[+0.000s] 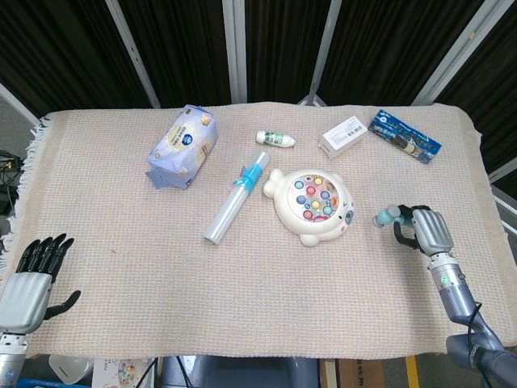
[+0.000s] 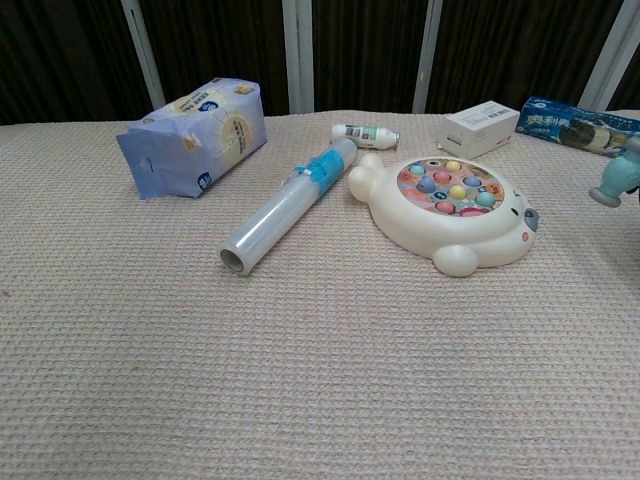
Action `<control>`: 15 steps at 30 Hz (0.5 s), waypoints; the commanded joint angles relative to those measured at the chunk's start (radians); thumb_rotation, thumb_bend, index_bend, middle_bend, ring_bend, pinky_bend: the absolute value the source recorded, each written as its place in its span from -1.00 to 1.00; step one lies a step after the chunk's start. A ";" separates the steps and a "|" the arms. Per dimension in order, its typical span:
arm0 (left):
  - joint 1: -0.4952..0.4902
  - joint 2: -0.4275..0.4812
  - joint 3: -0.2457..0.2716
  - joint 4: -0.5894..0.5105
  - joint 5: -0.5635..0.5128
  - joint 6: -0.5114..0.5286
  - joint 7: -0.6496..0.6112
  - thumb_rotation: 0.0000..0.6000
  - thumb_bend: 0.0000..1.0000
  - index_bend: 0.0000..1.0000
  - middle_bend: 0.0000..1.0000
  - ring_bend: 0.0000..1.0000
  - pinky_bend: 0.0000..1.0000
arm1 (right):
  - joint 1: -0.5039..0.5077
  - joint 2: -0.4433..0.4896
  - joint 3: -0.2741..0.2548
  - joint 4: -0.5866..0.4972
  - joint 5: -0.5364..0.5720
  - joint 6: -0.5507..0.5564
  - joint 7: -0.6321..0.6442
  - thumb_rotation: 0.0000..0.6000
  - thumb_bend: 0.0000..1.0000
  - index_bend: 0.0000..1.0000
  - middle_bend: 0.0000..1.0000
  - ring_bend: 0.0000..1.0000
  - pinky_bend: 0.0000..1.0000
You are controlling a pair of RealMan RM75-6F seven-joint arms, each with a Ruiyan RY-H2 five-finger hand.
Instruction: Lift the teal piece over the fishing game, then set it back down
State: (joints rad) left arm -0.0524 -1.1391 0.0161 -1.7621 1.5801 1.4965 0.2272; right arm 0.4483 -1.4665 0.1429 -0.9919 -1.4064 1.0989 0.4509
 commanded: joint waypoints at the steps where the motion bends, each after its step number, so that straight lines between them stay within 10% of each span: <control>1: 0.000 0.000 0.000 0.000 0.002 0.001 0.000 1.00 -0.55 -1.00 -1.00 -1.00 -1.00 | 0.005 0.013 0.026 -0.048 -0.027 0.067 -0.064 1.00 0.63 0.93 0.60 0.15 -0.31; 15: -0.007 0.002 -0.001 -0.001 -0.002 -0.008 0.004 1.00 -0.55 -1.00 -1.00 -1.00 -1.00 | 0.128 0.005 0.043 -0.193 -0.087 0.045 -0.424 1.00 0.68 1.00 0.67 0.21 -0.25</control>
State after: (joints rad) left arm -0.0586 -1.1375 0.0155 -1.7635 1.5784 1.4886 0.2312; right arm 0.5456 -1.4501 0.1867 -1.1711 -1.4888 1.1767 0.0733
